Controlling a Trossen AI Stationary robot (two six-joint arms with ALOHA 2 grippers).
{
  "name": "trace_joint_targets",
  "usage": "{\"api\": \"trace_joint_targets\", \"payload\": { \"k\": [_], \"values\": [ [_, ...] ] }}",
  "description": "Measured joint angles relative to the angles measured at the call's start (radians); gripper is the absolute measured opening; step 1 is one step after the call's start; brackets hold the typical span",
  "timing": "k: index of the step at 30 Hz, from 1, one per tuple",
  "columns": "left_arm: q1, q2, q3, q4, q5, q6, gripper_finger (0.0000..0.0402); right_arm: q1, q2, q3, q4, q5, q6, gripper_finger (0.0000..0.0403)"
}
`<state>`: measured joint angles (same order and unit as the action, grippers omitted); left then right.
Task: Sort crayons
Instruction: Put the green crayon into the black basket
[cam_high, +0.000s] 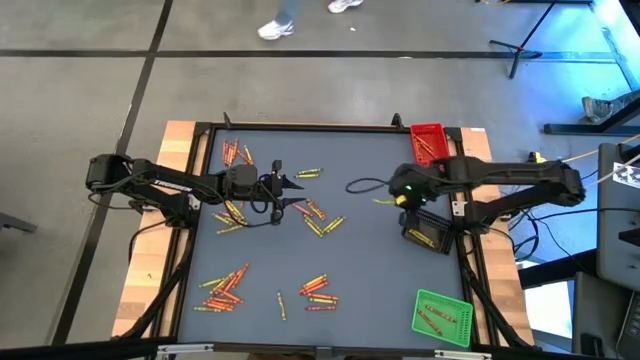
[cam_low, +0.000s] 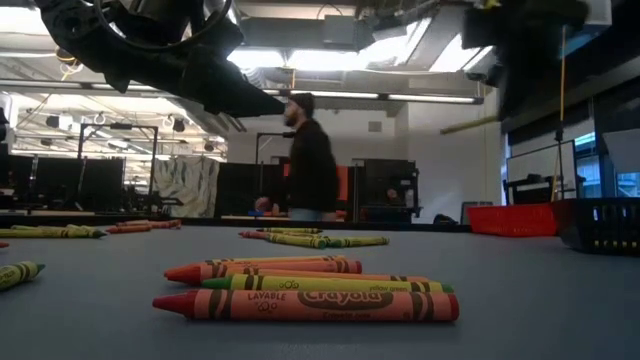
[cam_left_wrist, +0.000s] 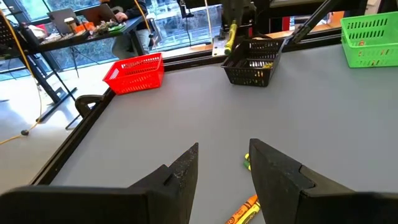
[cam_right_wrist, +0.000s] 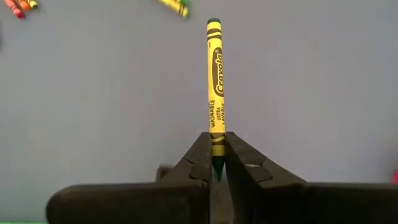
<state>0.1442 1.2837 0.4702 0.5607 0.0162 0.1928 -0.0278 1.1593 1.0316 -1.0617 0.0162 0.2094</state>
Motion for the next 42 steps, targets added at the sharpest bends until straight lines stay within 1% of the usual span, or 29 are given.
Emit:
{"api": "trace_joint_targets", "payload": {
  "k": [8, 12, 16, 21, 26, 31, 36, 39, 42],
  "values": [
    [0.000, 0.000, 0.000, 0.001, 0.000, 0.000, 0.0127, 0.133, -0.192, -0.210, -0.016, -0.002, 0.298, 0.0026],
    [0.000, 0.000, 0.000, 0.001, 0.000, 0.000, 0.0127, 0.197, -0.252, -0.284, -0.031, -0.008, 0.423, 0.0026],
    [0.000, 0.000, 0.000, 0.001, 0.000, 0.000, 0.0127, 0.255, -0.281, -0.325, -0.074, 0.007, 0.517, 0.0026],
    [0.000, 0.000, 0.000, 0.001, 0.000, 0.000, 0.0127, 0.314, -0.326, -0.356, -0.102, 0.026, 0.599, 0.0026],
    [0.000, 0.000, -0.001, 0.001, 0.000, 0.000, 0.0127, 0.361, -0.348, -0.359, -0.147, 0.031, 0.690, 0.0026],
    [0.000, 0.000, -0.001, 0.001, 0.000, 0.000, 0.0127, 0.421, -0.350, -0.359, -0.147, 0.115, 0.821, 0.0026],
    [0.000, 0.000, -0.001, 0.001, 0.000, 0.000, 0.0127, 0.427, -0.337, -0.359, -0.145, 0.131, 0.841, 0.0027],
    [0.000, 0.000, -0.001, 0.001, 0.000, 0.000, 0.0127, 0.427, -0.319, -0.359, -0.145, 0.124, 0.835, 0.0045],
    [0.000, 0.000, -0.001, 0.001, 0.000, 0.000, 0.0127, 0.427, -0.306, -0.359, -0.144, 0.124, 0.834, 0.0079]
  ]
}}
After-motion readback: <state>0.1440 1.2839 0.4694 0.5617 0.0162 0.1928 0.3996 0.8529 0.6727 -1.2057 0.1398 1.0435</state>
